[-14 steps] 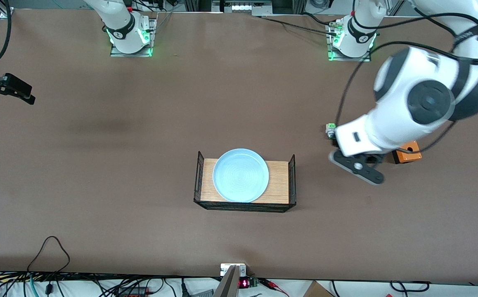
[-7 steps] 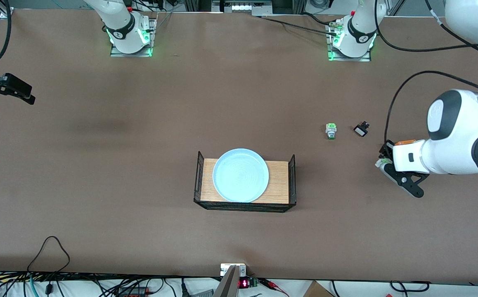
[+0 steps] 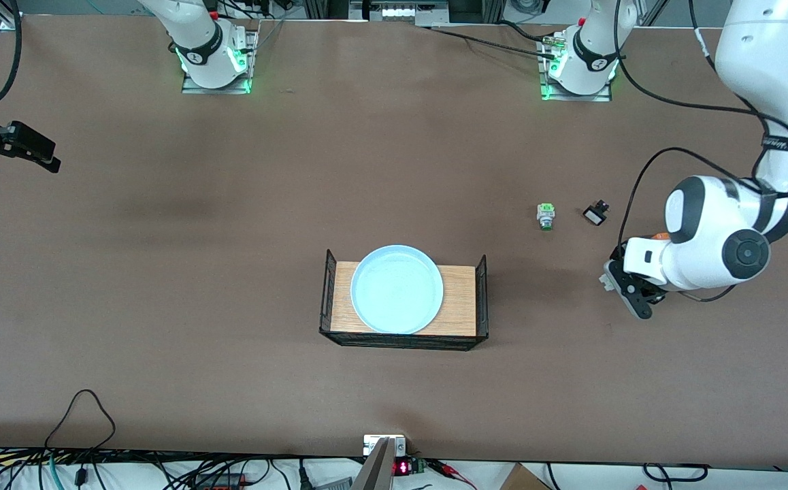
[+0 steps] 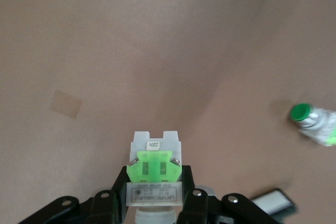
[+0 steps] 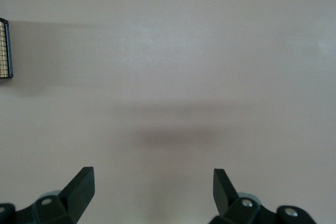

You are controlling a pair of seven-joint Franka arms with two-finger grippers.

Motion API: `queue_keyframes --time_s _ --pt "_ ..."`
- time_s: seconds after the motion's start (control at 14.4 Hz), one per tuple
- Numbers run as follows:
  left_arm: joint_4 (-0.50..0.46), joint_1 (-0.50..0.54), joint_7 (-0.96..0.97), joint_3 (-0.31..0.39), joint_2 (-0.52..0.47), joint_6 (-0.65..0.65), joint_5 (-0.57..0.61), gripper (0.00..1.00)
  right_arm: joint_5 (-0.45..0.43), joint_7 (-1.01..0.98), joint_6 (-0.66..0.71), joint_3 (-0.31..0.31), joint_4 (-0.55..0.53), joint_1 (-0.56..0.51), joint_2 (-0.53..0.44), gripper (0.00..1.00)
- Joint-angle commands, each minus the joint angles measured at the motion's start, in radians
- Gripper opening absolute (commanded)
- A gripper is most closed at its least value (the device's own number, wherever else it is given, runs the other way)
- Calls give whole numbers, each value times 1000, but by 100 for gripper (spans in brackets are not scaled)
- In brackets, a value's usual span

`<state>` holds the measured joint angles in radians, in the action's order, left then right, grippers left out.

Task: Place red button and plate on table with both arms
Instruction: 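Lift the button with the left gripper and carry it toward the orange box, then set the button by the orange box while the right gripper approaches the plate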

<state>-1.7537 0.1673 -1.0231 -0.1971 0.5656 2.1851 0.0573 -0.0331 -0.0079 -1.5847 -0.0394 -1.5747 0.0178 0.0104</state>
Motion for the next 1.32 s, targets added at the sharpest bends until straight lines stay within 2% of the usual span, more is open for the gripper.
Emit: queue_keyframes --time_s 0.0,0.14,0.28,0.35,0.49,0.76,0.9,1.11,1.25 --pt "-4 46 -110 -13 69 117 -5 24 18 6 14 1 12 7 -1 100" --pt "-4 46 -112 -13 99 154 -7 24 54 14 32 1 12 25 -13 100" --pt "-4 43 -101 -13 108 174 -10 26 111 118 43 3 10 75 -23 100" --pt "-4 44 -100 -13 117 182 -13 39 111 196 48 4 12 123 -23 100" --pt "-4 47 -101 -15 126 194 -17 100 111 362 49 9 13 197 -23 100" --pt "0 47 -58 -16 106 161 -19 100 113 577 52 16 12 324 -20 100" --pt "17 43 -6 -19 61 67 -19 100 114 624 63 26 8 407 -17 100" --pt "43 26 151 -33 -41 -129 -19 100 114 814 9 32 10 514 23 100" --pt "75 24 256 -36 -88 -241 -19 100 121 919 -50 32 12 537 62 100"
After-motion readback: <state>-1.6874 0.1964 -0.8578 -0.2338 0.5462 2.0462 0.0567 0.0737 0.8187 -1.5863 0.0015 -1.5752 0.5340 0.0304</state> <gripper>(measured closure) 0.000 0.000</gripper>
